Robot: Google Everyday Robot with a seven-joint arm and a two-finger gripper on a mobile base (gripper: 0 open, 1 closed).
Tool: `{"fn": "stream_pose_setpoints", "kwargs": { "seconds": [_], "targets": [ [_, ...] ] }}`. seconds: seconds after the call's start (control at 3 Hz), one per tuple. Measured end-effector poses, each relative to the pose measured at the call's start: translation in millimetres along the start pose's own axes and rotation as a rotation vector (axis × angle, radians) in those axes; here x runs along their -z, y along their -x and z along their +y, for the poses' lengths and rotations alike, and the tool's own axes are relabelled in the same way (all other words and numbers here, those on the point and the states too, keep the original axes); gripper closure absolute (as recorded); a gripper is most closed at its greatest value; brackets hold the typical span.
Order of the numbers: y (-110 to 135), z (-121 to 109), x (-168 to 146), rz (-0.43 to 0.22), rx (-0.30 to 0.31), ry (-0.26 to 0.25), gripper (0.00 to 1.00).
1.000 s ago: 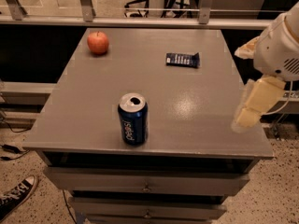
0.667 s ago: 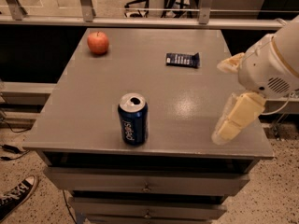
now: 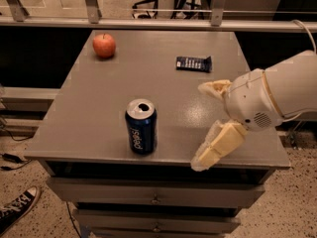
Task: Knock pepsi can over
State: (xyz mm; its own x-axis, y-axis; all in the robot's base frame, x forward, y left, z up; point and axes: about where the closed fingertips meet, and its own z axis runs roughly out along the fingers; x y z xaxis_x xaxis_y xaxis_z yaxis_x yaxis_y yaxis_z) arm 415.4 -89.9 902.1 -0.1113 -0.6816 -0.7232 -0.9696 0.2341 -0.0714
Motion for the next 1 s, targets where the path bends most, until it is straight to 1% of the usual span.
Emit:
{"fn": "stream_pose_setpoints", "kwargs": {
  "seconds": [0.33, 0.67, 1.0],
  "targets": [
    [15, 1, -29, -0.117, 0.017, 0.017, 0.0],
    [28, -8, -50, -0.203, 0.013, 0.021, 0.0],
    [40, -18, -67, -0.236, 0.0, 0.018, 0.0]
  ]
}}
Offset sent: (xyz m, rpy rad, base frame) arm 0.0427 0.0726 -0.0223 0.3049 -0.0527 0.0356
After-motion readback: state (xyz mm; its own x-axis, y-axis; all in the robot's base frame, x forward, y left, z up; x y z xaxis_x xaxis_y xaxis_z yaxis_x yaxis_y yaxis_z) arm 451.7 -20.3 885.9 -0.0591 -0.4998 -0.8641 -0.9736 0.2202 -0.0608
